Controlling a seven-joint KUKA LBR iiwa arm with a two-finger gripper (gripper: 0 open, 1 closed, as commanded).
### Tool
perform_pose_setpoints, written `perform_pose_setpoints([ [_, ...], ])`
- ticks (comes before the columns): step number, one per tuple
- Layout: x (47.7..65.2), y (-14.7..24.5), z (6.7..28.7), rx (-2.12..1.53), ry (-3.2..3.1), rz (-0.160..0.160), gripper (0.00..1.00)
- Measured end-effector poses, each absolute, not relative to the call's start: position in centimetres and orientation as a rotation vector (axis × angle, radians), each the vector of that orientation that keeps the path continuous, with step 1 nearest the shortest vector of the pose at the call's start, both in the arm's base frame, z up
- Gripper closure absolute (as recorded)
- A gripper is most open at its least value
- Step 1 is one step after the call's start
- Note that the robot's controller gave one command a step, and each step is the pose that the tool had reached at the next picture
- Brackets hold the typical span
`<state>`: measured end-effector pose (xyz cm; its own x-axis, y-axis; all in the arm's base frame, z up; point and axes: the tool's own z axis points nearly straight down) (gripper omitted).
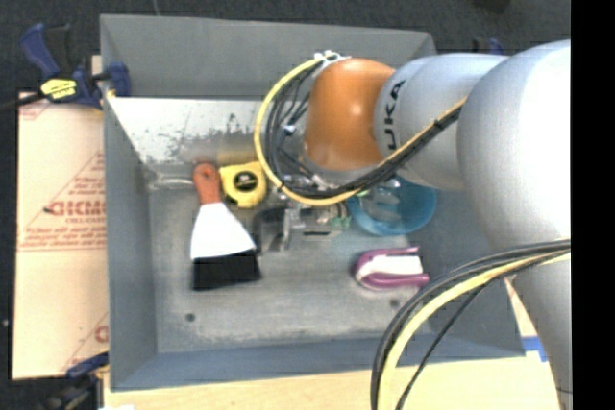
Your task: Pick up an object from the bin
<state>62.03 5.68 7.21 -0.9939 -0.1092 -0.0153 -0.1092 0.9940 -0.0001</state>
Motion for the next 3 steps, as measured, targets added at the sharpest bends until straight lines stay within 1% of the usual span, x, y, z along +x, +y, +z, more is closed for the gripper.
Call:
perform_pose_setpoints([
  [1, 61.98, 5.7, 7.11, -0.171, 3.123, 0.002, 0.0],
  [2, 62.04, 5.71, 7.21, -0.17, 3.122, 0.002, 1.0],
  [3, 62.03, 5.71, 7.21, -0.169, 3.122, 0.002, 1.0],
])
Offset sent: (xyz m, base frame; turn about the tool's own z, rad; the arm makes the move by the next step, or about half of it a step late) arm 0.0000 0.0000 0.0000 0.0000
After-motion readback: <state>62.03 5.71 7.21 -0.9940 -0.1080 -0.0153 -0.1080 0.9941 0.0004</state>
